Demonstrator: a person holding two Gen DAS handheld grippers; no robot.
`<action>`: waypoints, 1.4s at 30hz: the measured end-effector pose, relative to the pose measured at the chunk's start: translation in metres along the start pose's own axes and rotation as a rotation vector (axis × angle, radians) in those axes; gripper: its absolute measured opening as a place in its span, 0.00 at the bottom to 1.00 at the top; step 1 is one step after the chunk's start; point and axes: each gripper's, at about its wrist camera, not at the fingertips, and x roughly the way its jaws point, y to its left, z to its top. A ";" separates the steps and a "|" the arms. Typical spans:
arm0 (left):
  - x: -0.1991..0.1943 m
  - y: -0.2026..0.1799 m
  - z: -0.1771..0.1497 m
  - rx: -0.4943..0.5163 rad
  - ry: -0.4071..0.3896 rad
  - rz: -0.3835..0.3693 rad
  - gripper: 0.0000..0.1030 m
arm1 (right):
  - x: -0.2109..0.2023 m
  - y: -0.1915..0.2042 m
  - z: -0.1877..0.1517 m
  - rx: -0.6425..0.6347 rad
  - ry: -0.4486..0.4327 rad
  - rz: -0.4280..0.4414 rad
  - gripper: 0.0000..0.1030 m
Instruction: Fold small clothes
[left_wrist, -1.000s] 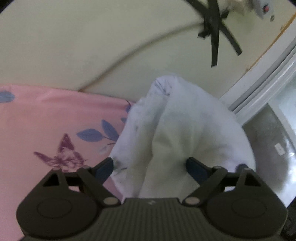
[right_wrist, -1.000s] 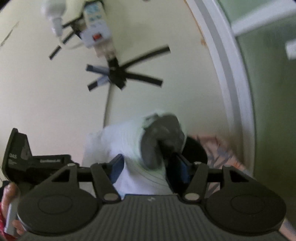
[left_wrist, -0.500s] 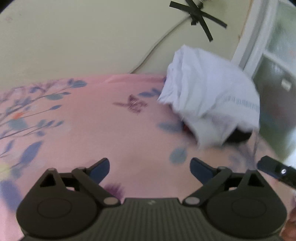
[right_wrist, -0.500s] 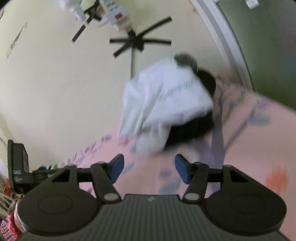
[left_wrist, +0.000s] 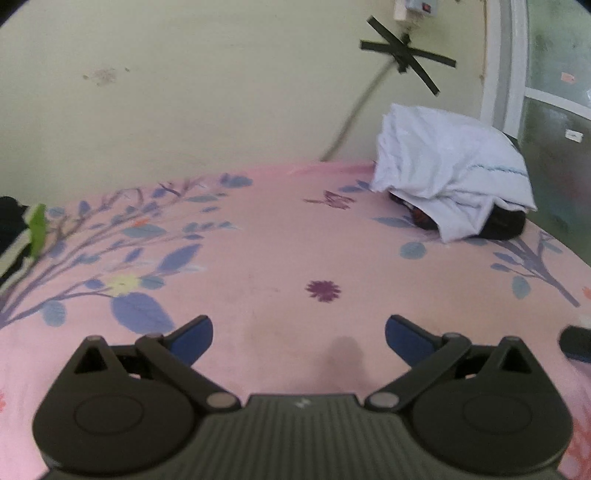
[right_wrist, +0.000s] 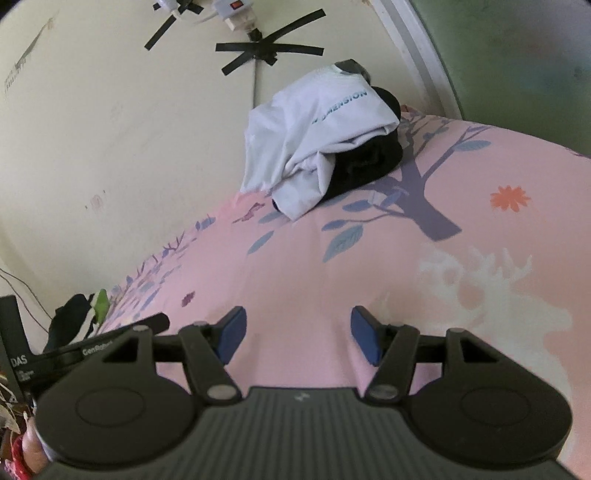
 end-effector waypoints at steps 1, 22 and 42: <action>-0.002 0.001 -0.001 -0.003 -0.009 0.005 1.00 | -0.001 0.003 -0.002 -0.004 -0.001 -0.006 0.54; -0.006 0.008 -0.005 -0.001 0.031 -0.063 1.00 | -0.004 0.030 -0.020 -0.030 -0.050 -0.098 0.61; -0.013 0.003 -0.006 0.029 -0.012 -0.047 1.00 | -0.004 0.030 -0.022 -0.035 -0.053 -0.094 0.63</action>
